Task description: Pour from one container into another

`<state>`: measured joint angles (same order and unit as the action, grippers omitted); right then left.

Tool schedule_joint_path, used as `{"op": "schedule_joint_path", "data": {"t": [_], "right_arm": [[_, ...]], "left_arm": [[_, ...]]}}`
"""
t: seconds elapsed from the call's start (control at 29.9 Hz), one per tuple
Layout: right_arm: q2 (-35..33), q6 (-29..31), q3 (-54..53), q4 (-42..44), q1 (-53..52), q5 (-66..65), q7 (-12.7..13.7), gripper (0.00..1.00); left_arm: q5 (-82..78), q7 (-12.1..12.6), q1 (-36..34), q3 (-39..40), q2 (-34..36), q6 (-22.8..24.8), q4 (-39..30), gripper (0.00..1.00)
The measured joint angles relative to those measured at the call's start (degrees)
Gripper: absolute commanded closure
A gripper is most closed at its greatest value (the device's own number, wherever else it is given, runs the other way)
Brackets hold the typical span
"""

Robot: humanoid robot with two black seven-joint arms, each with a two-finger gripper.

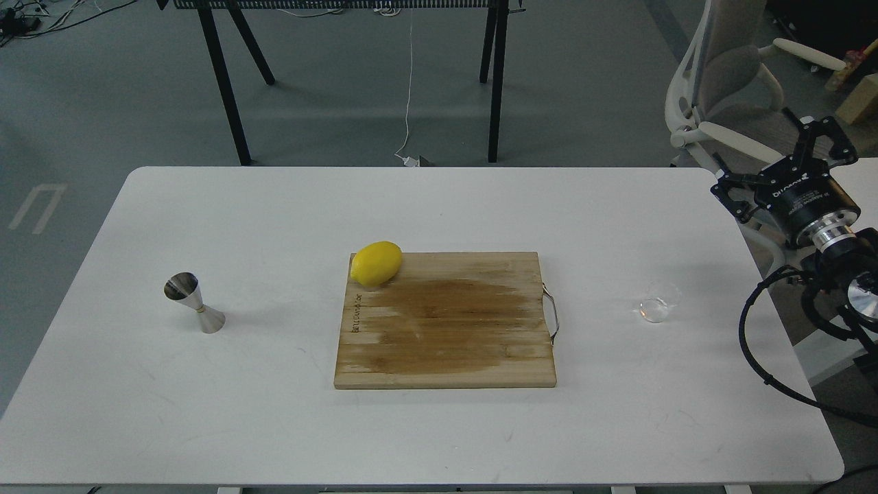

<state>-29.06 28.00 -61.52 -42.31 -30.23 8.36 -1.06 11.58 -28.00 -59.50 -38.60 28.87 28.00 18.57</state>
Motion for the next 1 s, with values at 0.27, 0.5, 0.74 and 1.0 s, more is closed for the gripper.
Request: {"op": "schedule_joint_path", "data": {"t": [0.27, 0.5, 0.74, 1.0], "right_arm": [[-0.1, 0.0, 0.0, 0.1, 0.9, -0.1, -0.1, 0.00], [-0.1, 0.0, 0.0, 0.1, 1.0, -0.1, -0.2, 0.00], [-0.1, 0.0, 0.0, 0.1, 1.2, -0.1, -0.2, 0.00], [-0.1, 0.0, 0.0, 0.2, 1.9, -0.1, -0.2, 0.00]], "left_arm": [[-10.0, 0.0, -0.3, -1.1, -4.1, -3.5, 1.0, 0.00], [-21.0, 0.0, 3.7, -1.2, -11.5, -21.5, 10.0, 0.00], [-21.2, 0.0, 11.6, -8.2, -18.7, -32.6, 22.7, 0.01], [-19.4, 0.0, 22.7, -14.3, -23.4, -37.8, 37.2, 0.01]]}}
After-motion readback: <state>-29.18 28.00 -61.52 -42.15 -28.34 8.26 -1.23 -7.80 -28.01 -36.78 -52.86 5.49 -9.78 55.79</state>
